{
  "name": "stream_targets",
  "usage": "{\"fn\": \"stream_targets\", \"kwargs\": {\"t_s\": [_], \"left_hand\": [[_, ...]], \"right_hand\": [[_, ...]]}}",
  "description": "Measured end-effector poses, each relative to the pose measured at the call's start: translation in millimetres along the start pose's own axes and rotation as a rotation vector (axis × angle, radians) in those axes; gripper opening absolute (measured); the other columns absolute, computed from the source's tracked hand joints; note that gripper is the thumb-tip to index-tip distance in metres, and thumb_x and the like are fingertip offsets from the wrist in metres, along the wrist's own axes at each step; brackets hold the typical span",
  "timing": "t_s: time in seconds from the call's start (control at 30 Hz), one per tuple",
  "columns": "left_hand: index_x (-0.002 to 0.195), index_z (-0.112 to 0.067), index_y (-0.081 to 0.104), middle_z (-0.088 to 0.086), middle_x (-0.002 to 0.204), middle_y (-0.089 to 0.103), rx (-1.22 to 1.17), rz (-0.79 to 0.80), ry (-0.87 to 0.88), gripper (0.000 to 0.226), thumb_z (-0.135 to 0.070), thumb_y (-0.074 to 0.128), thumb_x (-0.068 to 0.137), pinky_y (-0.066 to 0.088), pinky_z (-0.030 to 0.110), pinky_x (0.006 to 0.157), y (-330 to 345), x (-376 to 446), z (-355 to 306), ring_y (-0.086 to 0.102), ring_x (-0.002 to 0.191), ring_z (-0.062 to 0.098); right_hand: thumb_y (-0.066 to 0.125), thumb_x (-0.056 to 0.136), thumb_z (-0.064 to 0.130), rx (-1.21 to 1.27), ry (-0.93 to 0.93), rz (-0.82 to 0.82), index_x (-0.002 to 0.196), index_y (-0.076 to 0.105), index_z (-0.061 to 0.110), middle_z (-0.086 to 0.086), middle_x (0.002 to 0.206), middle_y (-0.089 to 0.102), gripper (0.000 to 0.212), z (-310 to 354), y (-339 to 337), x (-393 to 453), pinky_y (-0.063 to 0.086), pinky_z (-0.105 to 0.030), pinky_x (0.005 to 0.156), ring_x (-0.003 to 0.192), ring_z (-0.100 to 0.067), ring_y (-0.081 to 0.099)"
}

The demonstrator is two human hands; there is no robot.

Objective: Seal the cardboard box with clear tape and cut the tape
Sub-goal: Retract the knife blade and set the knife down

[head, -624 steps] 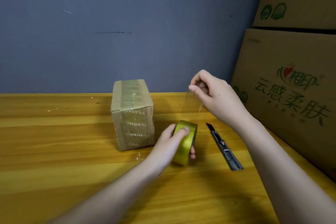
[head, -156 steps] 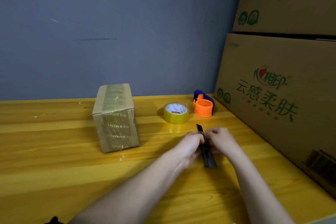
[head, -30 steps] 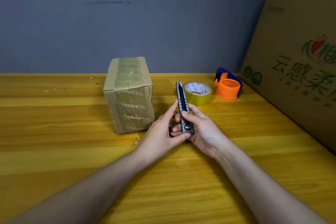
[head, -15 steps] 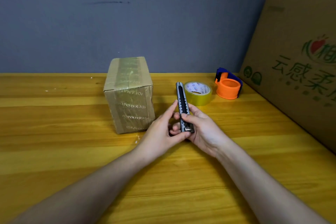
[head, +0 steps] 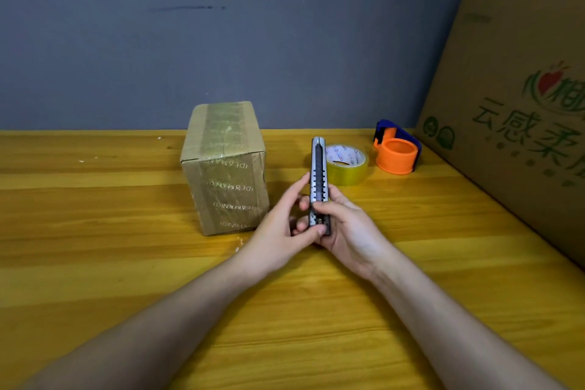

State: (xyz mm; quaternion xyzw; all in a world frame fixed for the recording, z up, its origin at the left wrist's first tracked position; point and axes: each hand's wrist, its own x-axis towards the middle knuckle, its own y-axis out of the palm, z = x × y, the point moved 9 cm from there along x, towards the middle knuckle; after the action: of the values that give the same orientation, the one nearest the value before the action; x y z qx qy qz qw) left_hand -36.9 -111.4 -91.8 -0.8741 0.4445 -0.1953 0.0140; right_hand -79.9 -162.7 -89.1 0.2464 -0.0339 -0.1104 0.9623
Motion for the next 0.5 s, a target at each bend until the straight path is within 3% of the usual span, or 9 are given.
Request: {"fn": "stream_targets", "kwargs": {"t_s": [0.13,0.17,0.23,0.3,0.37,0.4,0.5], "left_hand": [[0.138,-0.055,0.018,-0.007,0.121,0.051,0.137,-0.021,0.001,0.086,-0.017,0.068,0.079,0.047,0.026,0.078,-1,1,2,0.042,0.063,-0.002],[0.14,-0.054,0.016,-0.006,0.127,0.051,0.181,-0.031,-0.003,0.087,-0.022,0.067,0.078,0.048,0.029,0.083,-1,1,3,0.044,0.065,-0.002],[0.145,-0.042,0.015,-0.002,0.119,0.056,0.254,-0.06,-0.002,0.087,-0.019,0.068,0.081,0.046,0.027,0.086,-1,1,0,0.046,0.065,0.001],[0.145,-0.034,0.018,-0.005,0.099,0.059,0.314,-0.108,-0.016,0.084,-0.017,0.07,0.082,0.044,0.016,0.078,-5,0,-6,0.048,0.059,-0.002],[0.145,-0.032,0.021,-0.011,0.094,0.058,0.334,-0.143,-0.051,0.081,-0.018,0.07,0.082,0.043,0.005,0.072,-7,-2,-11,0.055,0.062,-0.008],[0.145,-0.028,0.022,-0.01,0.099,0.059,0.326,-0.155,-0.063,0.079,-0.017,0.069,0.083,0.044,0.005,0.074,-7,-4,-13,0.059,0.07,-0.006],[0.147,-0.017,0.022,0.001,0.119,0.056,0.313,-0.143,-0.049,0.077,-0.015,0.067,0.084,0.05,0.023,0.091,-4,-9,-19,0.062,0.092,0.012]], "right_hand": [[0.039,0.092,0.001,0.001,0.013,-0.022,0.111,0.05,0.015,-0.002,0.074,0.058,0.025,-1,-2,1,0.047,-0.021,0.05,0.057,-0.018,0.058],[0.04,0.092,0.001,-0.005,0.017,-0.031,0.11,0.048,0.013,-0.002,0.075,0.058,0.024,-2,-3,1,0.049,-0.022,0.052,0.057,-0.017,0.059],[0.041,0.09,-0.002,0.007,0.02,-0.064,0.11,0.045,0.01,-0.003,0.074,0.059,0.024,-3,-6,2,0.052,-0.025,0.053,0.056,-0.017,0.06],[0.041,0.09,-0.005,0.043,0.019,-0.096,0.113,0.044,0.009,-0.006,0.077,0.062,0.027,-4,-8,3,0.056,-0.029,0.054,0.055,-0.018,0.063],[0.042,0.091,-0.007,0.053,0.018,-0.126,0.116,0.044,0.008,-0.008,0.084,0.064,0.028,-4,-10,4,0.058,-0.03,0.055,0.054,-0.018,0.066],[0.042,0.092,-0.007,0.038,0.01,-0.14,0.117,0.044,0.007,-0.009,0.087,0.064,0.029,-3,-11,4,0.058,-0.03,0.054,0.054,-0.018,0.067],[0.044,0.094,-0.004,-0.081,-0.046,-0.226,0.119,0.044,0.007,-0.008,0.086,0.062,0.027,6,-23,7,0.058,-0.026,0.055,0.058,-0.014,0.068]]}}
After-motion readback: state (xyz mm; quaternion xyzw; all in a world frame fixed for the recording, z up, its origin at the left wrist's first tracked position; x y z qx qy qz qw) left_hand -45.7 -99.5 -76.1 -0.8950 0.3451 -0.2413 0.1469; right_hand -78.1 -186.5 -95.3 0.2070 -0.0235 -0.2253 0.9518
